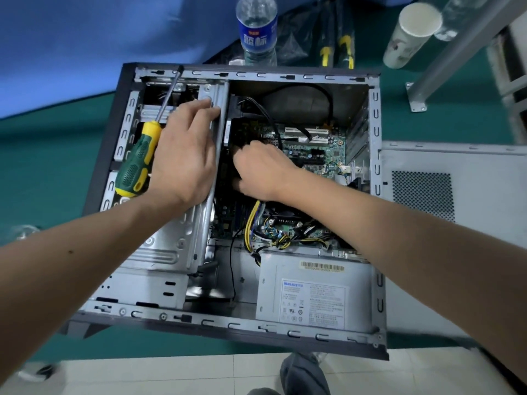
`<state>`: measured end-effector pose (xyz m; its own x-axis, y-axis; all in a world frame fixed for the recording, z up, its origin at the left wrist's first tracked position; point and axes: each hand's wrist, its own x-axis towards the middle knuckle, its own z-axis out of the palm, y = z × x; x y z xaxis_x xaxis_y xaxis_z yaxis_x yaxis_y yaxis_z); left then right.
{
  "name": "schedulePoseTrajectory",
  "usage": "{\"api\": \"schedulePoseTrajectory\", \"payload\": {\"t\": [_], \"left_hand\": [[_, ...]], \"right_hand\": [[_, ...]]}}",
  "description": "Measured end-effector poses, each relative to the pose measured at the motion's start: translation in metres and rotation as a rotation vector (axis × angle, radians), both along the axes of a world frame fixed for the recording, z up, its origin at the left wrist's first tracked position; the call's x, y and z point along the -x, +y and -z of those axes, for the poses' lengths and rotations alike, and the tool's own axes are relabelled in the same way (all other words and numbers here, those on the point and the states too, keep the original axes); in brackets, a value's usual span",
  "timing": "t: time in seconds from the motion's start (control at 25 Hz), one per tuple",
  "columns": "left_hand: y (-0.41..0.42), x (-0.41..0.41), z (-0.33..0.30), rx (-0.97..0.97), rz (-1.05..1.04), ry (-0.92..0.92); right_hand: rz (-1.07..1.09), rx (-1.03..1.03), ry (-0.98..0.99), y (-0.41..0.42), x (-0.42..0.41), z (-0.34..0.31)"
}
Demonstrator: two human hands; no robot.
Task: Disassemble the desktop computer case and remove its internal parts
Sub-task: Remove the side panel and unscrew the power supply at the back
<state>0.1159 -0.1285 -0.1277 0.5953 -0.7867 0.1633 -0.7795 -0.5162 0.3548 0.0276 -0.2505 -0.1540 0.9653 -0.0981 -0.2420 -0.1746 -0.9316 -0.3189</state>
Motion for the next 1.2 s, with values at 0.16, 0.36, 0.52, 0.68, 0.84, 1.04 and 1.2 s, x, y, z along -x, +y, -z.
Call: {"api": "schedulePoseTrajectory", "payload": {"t": [0.16, 0.36, 0.52, 0.68, 0.84, 1.04, 1.2], "left_hand": [[0.002, 0.001, -0.001, -0.014, -0.008, 0.005], [0.001, 0.001, -0.002, -0.025, -0.021, 0.037], [0.001, 0.003, -0.005, -0.036, -0.025, 0.054], [0.0, 0.004, -0.007, -0.044, -0.032, 0.067], [0.001, 0.002, -0.006, -0.042, -0.032, 0.065], [0.001, 0.003, -0.006, -0.041, -0.032, 0.068], [0.001, 0.002, -0.006, -0.029, -0.019, 0.063]], "right_hand": [[-0.075, 0.025, -0.179, 0.003, 0.045, -0.024], [0.035, -0.066, 0.356, -0.017, 0.078, -0.06], [-0.103, 0.024, 0.584, -0.016, 0.088, -0.069], [-0.171, 0.048, 0.746, -0.013, 0.089, -0.071], [-0.243, 0.094, 0.875, -0.011, 0.085, -0.059], [-0.18, -0.044, 0.934, -0.01, 0.082, -0.05], [-0.06, -0.216, 0.931, -0.009, 0.083, -0.066]]}}
